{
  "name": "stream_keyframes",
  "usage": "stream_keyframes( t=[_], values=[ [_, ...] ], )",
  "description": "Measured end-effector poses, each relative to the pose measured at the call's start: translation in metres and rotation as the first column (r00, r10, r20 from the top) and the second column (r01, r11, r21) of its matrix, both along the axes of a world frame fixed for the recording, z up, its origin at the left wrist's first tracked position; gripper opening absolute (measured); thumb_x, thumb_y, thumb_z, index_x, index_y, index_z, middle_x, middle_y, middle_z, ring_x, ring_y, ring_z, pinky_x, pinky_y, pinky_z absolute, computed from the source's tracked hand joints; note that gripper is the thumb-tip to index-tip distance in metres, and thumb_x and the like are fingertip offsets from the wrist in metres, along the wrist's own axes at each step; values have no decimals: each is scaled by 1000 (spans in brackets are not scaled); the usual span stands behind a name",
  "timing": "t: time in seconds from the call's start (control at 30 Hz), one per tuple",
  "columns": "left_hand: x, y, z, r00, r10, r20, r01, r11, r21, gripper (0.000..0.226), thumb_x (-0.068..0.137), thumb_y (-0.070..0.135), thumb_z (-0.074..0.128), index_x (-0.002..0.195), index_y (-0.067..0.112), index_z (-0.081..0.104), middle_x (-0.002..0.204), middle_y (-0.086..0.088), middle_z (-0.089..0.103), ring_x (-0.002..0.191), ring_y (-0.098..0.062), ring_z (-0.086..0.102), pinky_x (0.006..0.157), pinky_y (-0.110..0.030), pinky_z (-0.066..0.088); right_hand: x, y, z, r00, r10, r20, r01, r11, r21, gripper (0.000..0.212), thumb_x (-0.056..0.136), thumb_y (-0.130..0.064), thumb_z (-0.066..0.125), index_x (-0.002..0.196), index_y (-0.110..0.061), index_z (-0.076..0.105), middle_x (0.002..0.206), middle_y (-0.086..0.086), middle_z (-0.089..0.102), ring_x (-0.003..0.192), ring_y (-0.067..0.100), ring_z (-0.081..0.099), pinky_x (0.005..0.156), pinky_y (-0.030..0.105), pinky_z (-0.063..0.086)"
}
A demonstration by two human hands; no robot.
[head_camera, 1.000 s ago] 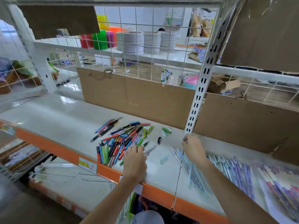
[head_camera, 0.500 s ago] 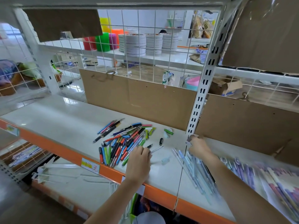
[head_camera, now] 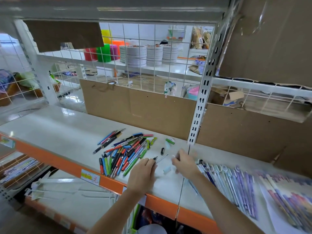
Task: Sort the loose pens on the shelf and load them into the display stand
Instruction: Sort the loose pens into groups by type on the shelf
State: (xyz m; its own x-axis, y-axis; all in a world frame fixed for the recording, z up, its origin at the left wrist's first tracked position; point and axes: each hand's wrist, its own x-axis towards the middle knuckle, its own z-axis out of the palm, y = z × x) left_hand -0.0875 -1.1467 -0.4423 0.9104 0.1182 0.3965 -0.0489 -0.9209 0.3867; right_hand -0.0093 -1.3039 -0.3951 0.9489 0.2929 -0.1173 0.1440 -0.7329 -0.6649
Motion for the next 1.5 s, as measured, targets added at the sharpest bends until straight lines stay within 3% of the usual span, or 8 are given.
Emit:
stream_keyframes(
  t=[0.13,0.23,0.3,0.4,0.5,0.73,0.97,1.5],
  values=[
    [-2,0,4,999,-42,-31,42,999,-3,22,99,27,40,100,14,57,94,1,56,86,-16,51,68,-25,37,-11,0,-13,996,-44,76,57,982,-182,8,96,-15,33,99,-9,38,95,14,54,88,30,57,70,34,43],
    [0,0,4,997,-61,-46,62,998,12,26,96,29,40,94,13,60,88,0,58,80,-19,54,66,-30,41,-15,-15,-9,992,-86,94,106,966,-235,27,97,-11,34,121,-2,39,112,19,55,101,32,56,80,35,42],
    [1,-1,3,999,-51,7,51,998,23,32,92,32,37,85,14,62,78,1,59,69,-20,56,56,-30,42,-22,-24,-7,986,-123,112,144,967,-212,24,98,-12,34,121,-4,38,102,14,55,91,27,56,74,31,41],
    [-2,-14,8,999,-27,23,28,999,-33,27,97,32,39,91,17,60,85,4,57,70,-17,58,55,-28,43,-38,-24,-4,986,-143,81,134,985,113,8,98,-12,37,106,-11,39,78,2,52,61,19,55,54,28,42],
    [-4,-20,5,998,-63,3,63,994,-89,34,96,41,35,96,18,60,90,5,58,72,-15,58,61,-31,47,-53,-18,-11,991,-84,-108,127,859,495,20,98,-10,39,115,-20,43,87,5,59,53,15,60,43,23,42],
    [-9,-13,-1,968,-227,-104,216,971,-105,42,93,52,33,90,21,61,80,9,52,69,-4,48,65,-28,44,-53,-27,-31,931,-170,-323,360,574,735,8,100,-12,43,103,-9,49,89,13,63,62,15,66,48,22,45],
    [-8,-11,-4,966,-243,-89,231,965,-125,24,96,36,46,86,18,60,70,18,42,65,4,42,58,-18,31,-50,-29,-27,889,-161,-428,457,352,817,7,99,-13,45,98,-7,48,87,14,68,63,18,62,55,27,46],
    [-9,-13,-1,978,-197,-68,184,969,-166,20,97,30,48,88,16,61,68,17,41,64,-4,43,56,-19,30,-62,-27,-23,958,-14,-287,232,627,744,11,94,-15,55,104,-13,59,87,3,71,67,13,64,55,20,46]
  ],
)
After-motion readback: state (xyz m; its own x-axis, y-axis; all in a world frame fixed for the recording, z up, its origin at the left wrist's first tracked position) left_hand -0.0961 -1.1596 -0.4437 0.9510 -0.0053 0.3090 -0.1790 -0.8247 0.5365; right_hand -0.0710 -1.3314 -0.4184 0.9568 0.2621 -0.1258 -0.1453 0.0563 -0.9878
